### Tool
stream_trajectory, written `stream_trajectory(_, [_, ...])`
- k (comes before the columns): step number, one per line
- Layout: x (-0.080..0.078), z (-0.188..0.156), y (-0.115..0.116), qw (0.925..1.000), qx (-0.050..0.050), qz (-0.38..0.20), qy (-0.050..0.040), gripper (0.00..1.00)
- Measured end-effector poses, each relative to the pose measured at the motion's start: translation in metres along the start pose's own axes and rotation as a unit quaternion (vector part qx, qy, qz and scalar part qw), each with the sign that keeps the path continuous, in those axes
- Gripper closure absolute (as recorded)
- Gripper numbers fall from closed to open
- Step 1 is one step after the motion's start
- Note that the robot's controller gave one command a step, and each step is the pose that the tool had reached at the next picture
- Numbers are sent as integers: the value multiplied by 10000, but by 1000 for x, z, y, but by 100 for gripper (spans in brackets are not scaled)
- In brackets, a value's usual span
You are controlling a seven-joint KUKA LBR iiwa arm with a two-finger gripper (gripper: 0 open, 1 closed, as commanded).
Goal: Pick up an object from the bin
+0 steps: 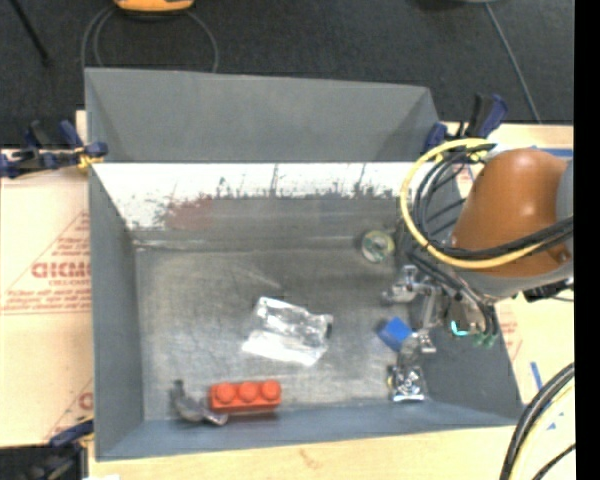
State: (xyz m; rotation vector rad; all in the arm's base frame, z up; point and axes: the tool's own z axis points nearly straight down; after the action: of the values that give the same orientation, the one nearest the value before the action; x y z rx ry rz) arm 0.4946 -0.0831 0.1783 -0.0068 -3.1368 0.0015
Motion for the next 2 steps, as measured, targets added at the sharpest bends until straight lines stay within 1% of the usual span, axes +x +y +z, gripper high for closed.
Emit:
stream_trajectory(1, [-37,105,-51,9968,-8,-804,-39,0])
stream_trajectory(2, [-40,102,-52,9966,26,-819,-133,100])
